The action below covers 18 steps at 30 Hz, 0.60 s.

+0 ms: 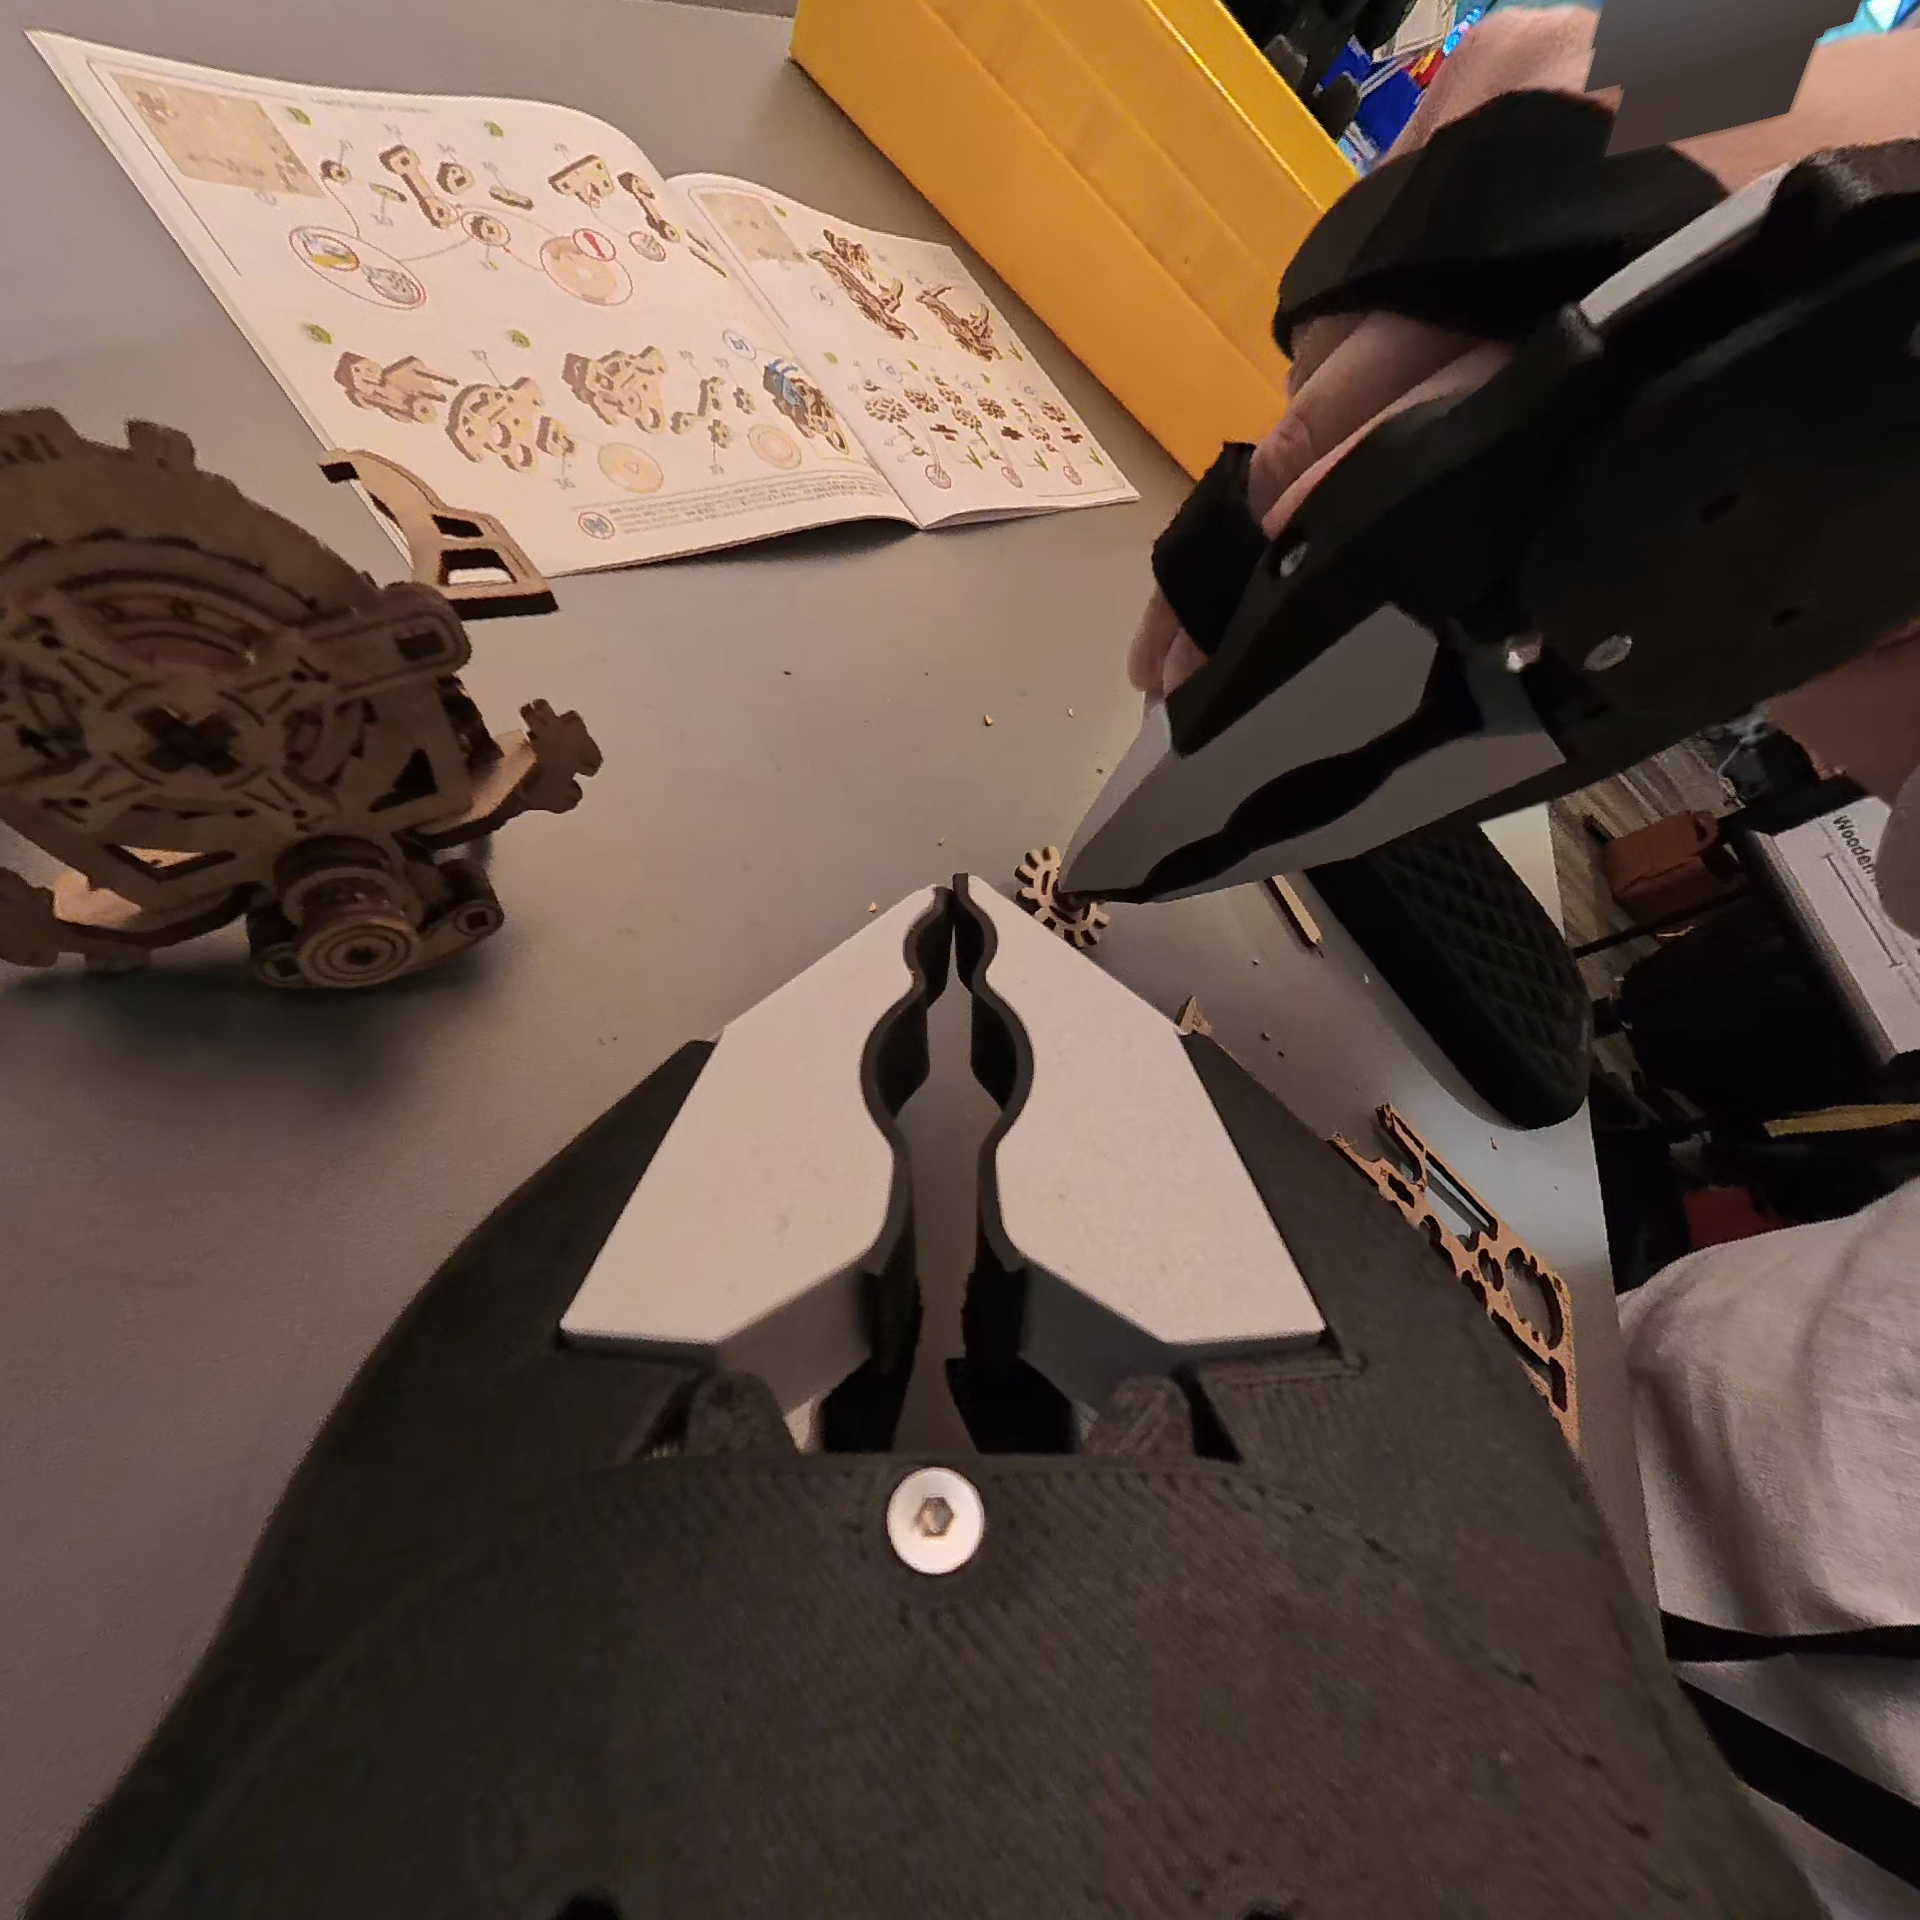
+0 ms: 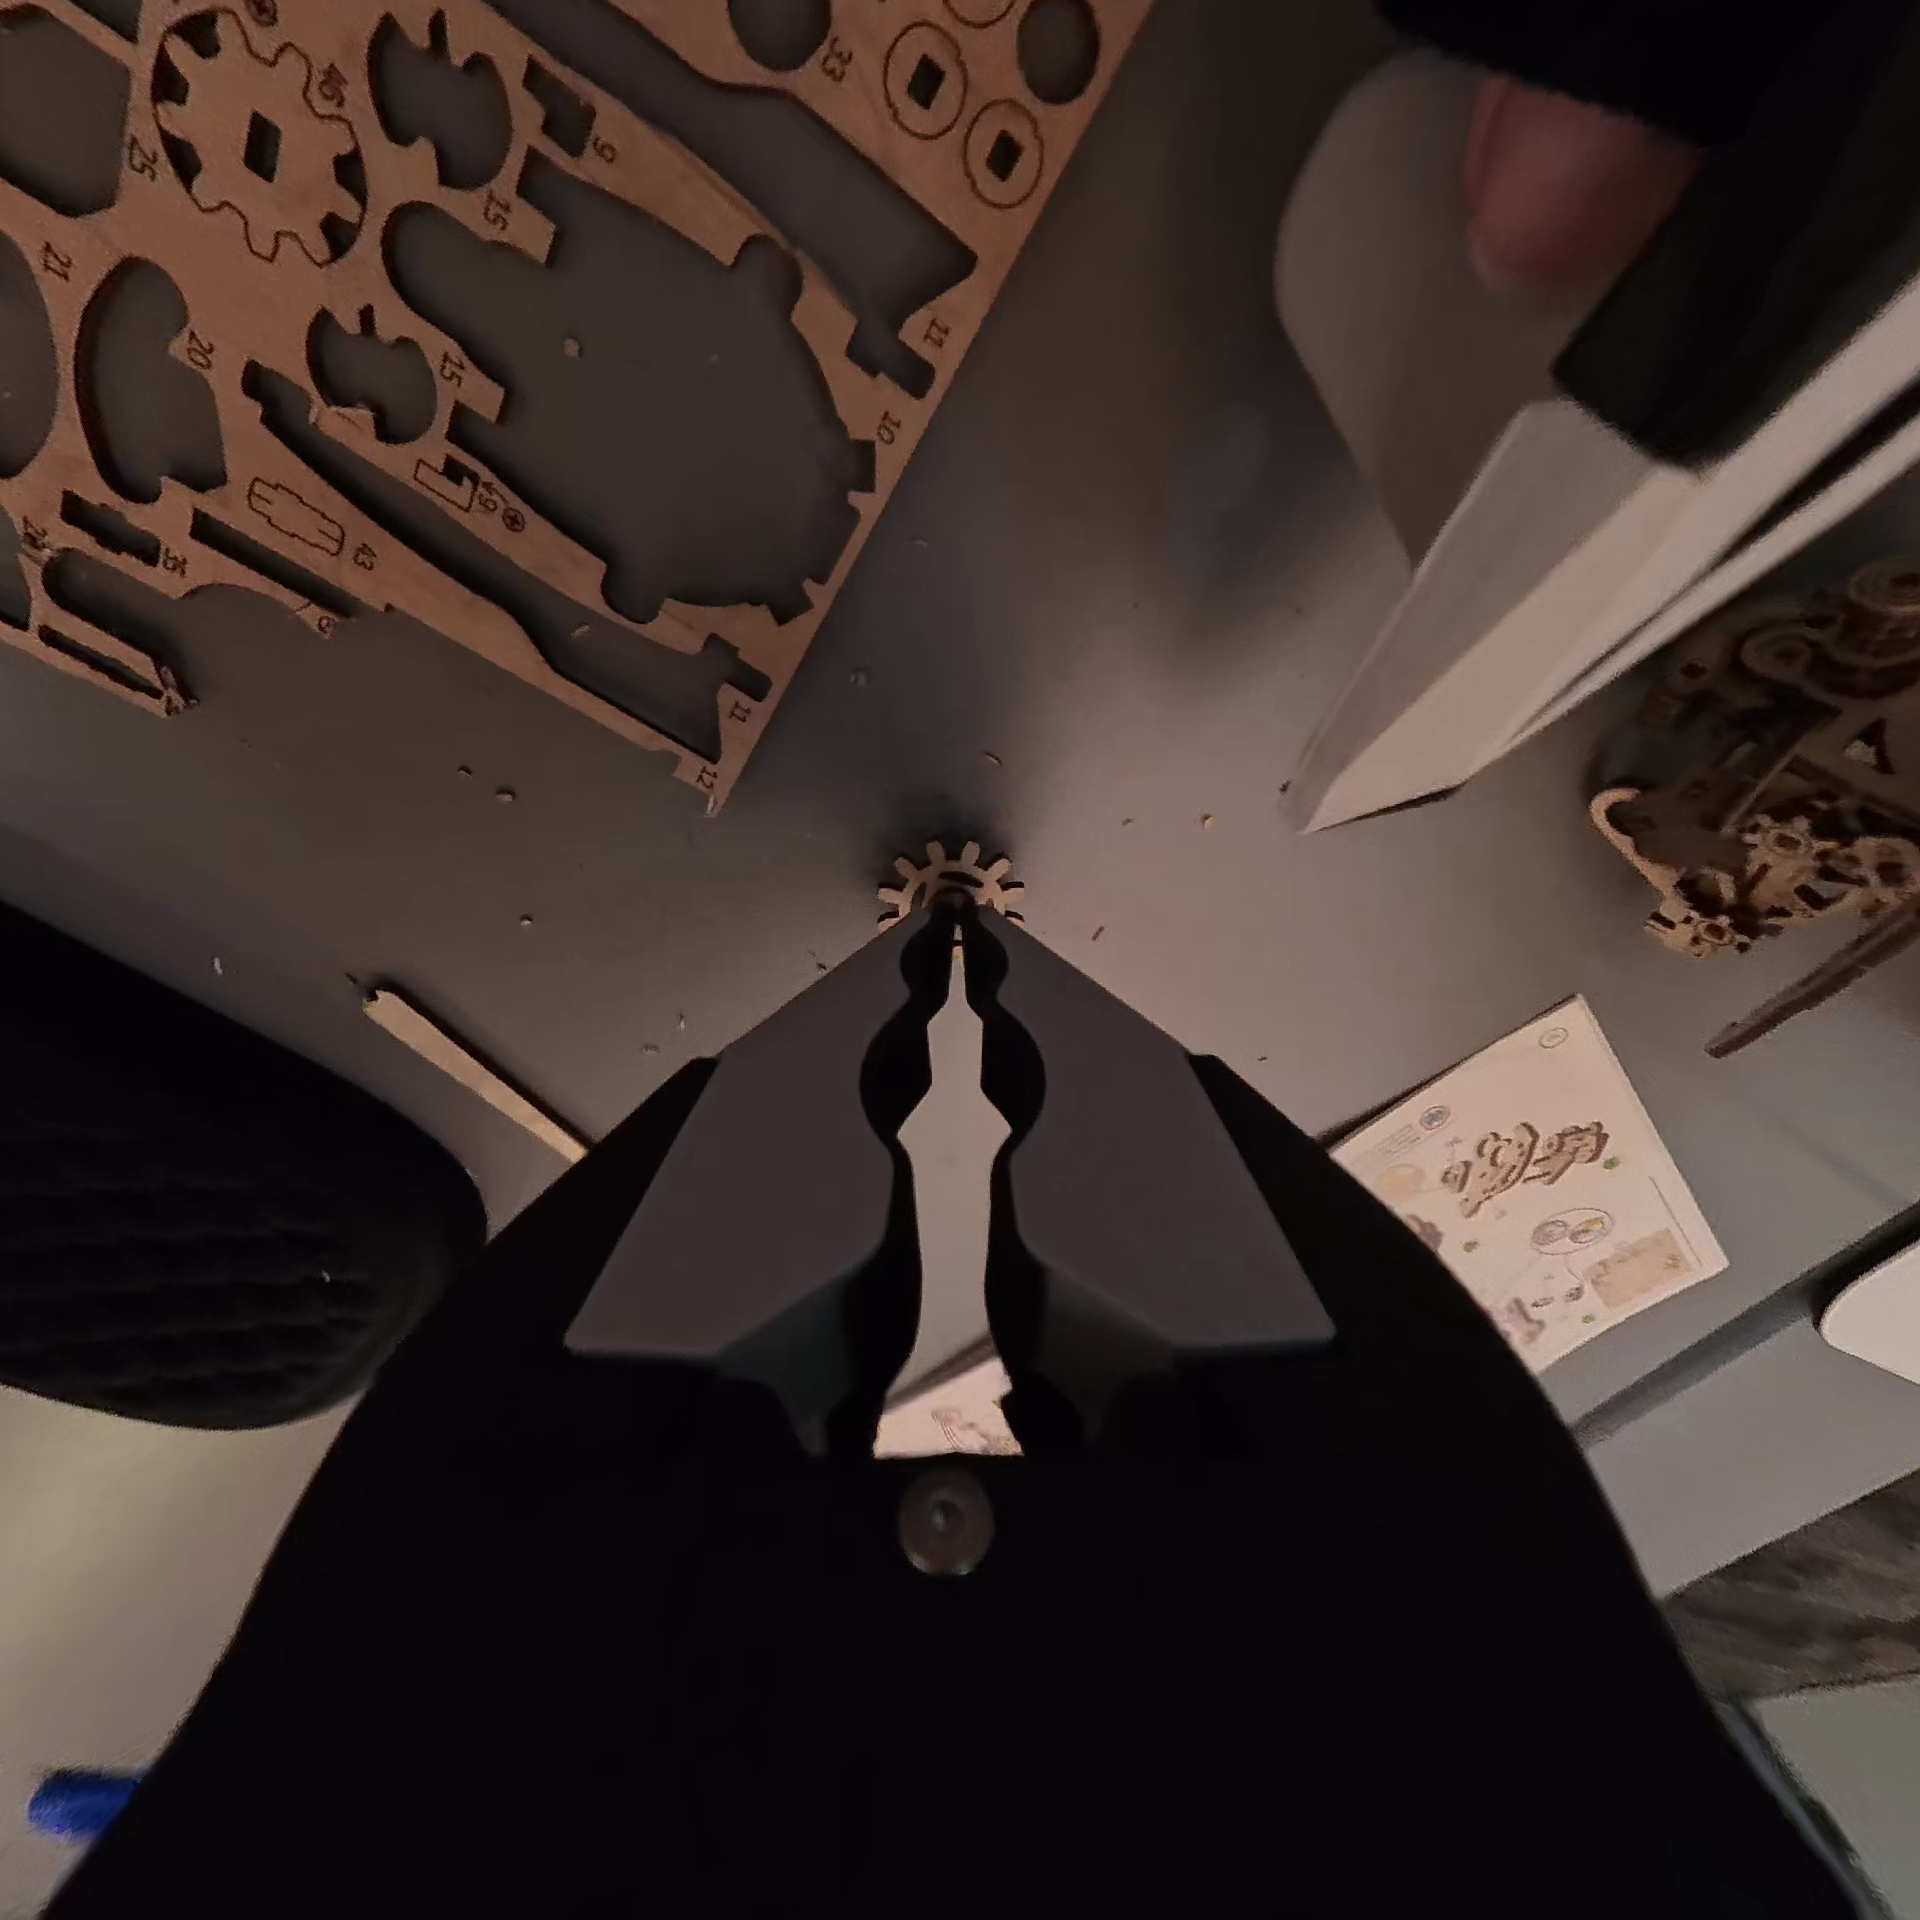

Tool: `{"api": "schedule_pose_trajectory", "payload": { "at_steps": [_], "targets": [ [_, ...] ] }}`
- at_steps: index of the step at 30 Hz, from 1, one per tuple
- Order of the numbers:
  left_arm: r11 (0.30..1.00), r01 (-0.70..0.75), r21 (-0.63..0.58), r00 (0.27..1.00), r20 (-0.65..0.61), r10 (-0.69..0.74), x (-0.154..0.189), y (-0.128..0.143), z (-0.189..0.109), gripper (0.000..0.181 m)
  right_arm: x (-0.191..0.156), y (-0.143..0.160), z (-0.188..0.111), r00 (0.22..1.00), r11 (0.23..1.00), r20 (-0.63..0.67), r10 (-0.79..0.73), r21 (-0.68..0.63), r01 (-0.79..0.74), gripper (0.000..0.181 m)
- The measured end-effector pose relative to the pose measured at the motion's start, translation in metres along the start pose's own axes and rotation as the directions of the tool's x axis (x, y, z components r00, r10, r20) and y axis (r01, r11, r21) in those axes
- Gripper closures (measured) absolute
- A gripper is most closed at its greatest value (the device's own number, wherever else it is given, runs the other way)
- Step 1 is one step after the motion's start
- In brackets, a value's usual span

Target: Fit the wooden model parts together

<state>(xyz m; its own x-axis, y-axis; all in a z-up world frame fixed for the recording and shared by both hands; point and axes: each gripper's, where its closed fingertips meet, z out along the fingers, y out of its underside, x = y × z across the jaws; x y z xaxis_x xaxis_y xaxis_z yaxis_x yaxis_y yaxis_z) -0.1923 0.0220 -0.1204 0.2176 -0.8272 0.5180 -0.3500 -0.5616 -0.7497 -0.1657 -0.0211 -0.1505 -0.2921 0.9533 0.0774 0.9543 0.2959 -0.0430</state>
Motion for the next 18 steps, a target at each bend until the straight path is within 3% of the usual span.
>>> {"api": "schedule_pose_trajectory", "payload": {
  "at_steps": [3,7,11,14,18],
  "targets": [
    [1.0,-0.015,0.001,1.0,0.007,0.015,0.0009,-0.0005,-0.0001,0.181,0.0002,-0.0001,-0.001,0.997,0.992,-0.047,0.067,0.113,-0.061,0.181],
    [1.0,-0.007,-0.01,1.0,0.001,0.007,0.0009,0.0013,0.0024,0.181,0.0003,0.0002,-0.0002,1.0,1.0,-0.016,0.014,0.017,-0.014,0.181],
    [1.0,-0.015,0.001,1.0,0.012,0.015,-0.0004,-0.0005,0.0,0.181,0.0004,0.0002,-0.0009,0.997,0.993,-0.03,0.065,0.098,-0.061,0.181],
    [1.0,0.001,-0.002,1.0,0.003,-0.001,-0.0013,-0.0002,0.001,0.181,0.0005,0.0003,-0.0001,1.0,1.0,0.005,0.019,0.003,-0.019,0.181],
    [1.0,-0.016,0.002,1.0,0.011,0.016,-0.0002,-0.001,-0.0005,0.181,0.0006,-0.0001,-0.0009,0.997,0.992,0.002,0.082,0.095,-0.082,0.181]
  ]
}}
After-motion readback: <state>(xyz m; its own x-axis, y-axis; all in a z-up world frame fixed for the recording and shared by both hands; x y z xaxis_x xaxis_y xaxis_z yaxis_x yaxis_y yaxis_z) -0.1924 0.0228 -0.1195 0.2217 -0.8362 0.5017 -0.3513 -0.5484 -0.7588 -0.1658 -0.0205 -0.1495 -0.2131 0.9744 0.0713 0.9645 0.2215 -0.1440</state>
